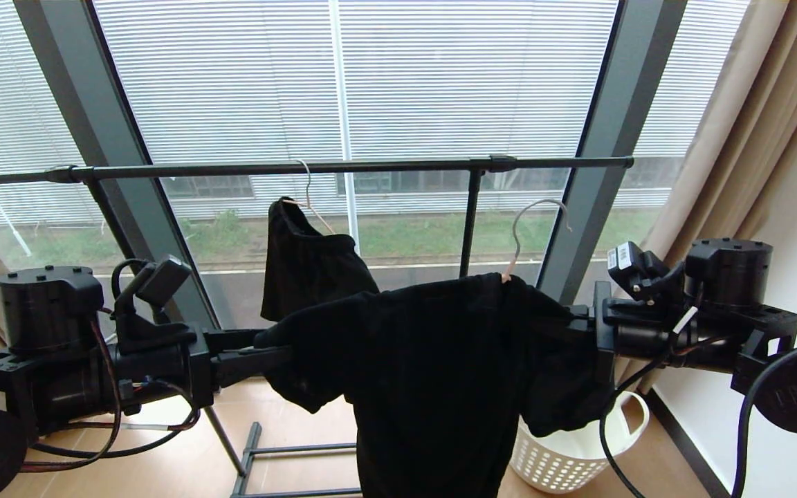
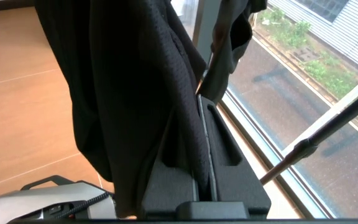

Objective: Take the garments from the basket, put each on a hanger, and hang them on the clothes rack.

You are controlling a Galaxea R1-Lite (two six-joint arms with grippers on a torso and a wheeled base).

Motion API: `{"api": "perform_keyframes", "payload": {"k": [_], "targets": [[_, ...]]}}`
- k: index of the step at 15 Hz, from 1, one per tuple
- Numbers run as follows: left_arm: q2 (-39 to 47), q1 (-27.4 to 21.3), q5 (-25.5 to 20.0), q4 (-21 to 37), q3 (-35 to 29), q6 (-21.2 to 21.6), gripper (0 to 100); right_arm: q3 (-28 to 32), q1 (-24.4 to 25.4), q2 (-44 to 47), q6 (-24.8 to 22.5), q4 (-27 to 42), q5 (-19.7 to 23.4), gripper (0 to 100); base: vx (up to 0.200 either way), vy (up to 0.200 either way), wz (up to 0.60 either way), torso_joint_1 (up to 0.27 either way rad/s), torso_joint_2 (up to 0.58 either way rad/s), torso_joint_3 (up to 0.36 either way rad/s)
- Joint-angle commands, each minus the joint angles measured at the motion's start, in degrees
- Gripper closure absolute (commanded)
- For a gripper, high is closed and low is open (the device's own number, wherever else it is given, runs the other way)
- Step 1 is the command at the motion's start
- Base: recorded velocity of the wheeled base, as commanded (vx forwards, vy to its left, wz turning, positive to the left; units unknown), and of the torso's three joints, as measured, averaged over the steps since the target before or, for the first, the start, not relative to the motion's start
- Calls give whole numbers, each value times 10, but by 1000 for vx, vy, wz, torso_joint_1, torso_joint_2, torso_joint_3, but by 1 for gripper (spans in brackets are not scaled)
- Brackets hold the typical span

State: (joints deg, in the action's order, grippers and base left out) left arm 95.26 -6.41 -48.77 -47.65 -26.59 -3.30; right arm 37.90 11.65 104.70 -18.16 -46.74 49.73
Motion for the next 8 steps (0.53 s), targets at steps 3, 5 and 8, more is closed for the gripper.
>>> {"api": "perform_keyframes", "payload": {"k": [3, 5, 8], "targets": [[-1, 2, 0, -2, 0, 0, 100, 4, -7, 1, 0, 0, 0, 100, 0, 0, 0, 0, 0, 0], [-1, 6, 0, -16, 0, 0, 100, 5, -13, 3, 0, 0, 0, 100, 0, 0, 0, 0, 0, 0], [0, 41, -2, -26, -1, 0, 100, 10, -23, 6, 3, 0, 0, 100, 0, 0, 0, 0, 0, 0]]}}
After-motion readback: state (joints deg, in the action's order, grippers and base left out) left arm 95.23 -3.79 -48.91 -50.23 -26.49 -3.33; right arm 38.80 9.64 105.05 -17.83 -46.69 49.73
